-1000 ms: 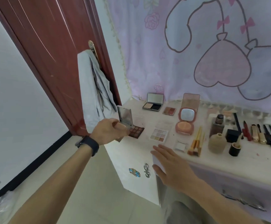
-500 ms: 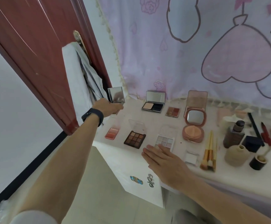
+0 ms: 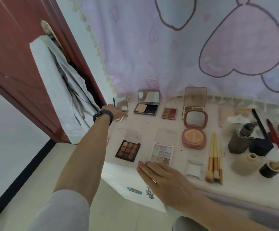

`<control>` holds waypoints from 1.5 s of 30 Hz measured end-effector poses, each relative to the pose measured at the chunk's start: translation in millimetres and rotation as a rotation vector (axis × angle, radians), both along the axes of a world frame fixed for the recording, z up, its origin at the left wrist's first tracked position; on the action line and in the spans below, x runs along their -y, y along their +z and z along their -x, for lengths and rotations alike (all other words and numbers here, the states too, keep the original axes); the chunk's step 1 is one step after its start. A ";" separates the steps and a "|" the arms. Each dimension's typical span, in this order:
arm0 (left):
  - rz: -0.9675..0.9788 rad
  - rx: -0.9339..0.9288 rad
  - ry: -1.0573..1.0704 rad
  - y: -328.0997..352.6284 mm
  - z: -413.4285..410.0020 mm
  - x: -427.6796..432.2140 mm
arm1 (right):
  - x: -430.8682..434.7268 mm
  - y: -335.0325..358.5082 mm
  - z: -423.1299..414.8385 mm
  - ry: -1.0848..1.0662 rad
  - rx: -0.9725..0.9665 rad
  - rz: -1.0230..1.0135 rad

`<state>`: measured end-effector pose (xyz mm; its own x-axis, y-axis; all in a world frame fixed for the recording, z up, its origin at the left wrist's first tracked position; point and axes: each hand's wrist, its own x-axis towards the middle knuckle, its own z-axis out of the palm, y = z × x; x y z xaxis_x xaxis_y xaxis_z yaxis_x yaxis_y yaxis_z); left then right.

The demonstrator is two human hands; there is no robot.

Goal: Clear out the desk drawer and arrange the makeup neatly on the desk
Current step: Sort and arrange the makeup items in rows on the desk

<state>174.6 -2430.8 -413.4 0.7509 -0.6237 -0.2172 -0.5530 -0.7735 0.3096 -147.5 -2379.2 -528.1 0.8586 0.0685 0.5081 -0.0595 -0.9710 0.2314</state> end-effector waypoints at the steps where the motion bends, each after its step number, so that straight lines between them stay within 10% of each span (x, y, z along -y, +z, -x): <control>1: -0.007 0.003 -0.006 -3.3 -0.5 1.9 | -0.2 0.1 -0.5 0.002 -0.001 -0.003; 45: -0.113 0.142 -0.035 -19.3 -17.9 -21.1 | -1.4 1.8 0.0 -0.015 -0.010 -0.026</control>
